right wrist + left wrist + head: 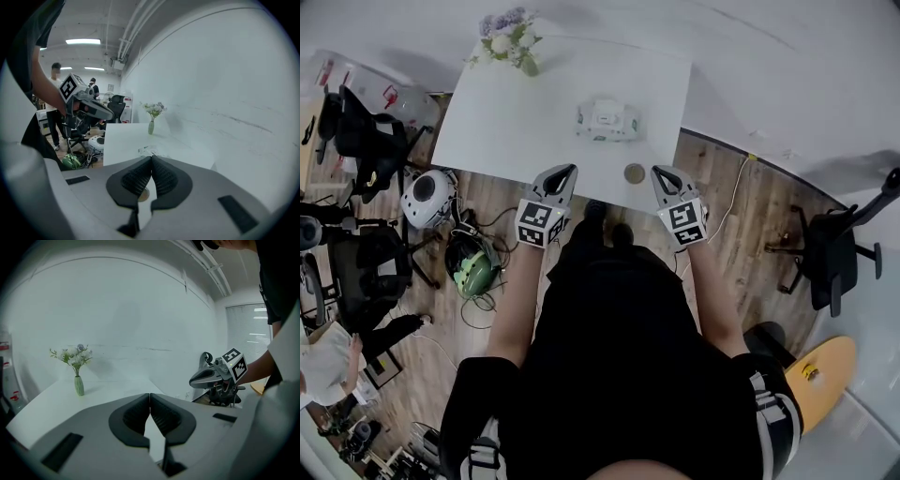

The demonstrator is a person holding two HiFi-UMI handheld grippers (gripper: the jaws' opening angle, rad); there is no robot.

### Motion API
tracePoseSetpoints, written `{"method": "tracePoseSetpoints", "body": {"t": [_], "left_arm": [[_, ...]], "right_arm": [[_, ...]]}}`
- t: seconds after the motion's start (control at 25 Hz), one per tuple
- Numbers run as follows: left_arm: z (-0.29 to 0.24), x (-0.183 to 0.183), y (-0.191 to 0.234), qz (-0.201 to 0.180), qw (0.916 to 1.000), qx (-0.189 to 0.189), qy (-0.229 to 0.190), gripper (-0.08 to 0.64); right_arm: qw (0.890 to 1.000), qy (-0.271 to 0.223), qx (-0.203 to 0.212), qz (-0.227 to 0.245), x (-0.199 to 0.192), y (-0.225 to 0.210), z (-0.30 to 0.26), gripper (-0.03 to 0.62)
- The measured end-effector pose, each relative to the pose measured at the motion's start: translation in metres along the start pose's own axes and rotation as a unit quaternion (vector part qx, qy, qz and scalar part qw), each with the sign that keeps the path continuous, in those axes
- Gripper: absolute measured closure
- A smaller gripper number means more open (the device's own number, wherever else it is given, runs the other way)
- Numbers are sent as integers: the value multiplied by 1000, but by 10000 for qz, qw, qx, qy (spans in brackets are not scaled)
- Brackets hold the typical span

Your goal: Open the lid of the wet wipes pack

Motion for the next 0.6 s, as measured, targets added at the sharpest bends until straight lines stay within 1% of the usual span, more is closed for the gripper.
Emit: {"method": "tracePoseSetpoints", "body": {"t": [0.32, 0.6], "left_arm": [[11, 6, -24, -73, 9999, 45, -60, 537], [18, 4, -34, -90, 9999, 55, -46, 537]], "right_arm": [[9996, -179, 149, -127, -5, 5, 17, 577], [9995, -216, 190, -150, -9, 10, 26, 577]]}}
Point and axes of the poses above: the fingertips, and each gripper's own axes: z backward along the fingers, y to its left, x out of its top, the point moved 3 cm from there along z, backward along the fingers, and after that the axes turned 11 degrees about -z, right-handed, at the moved point
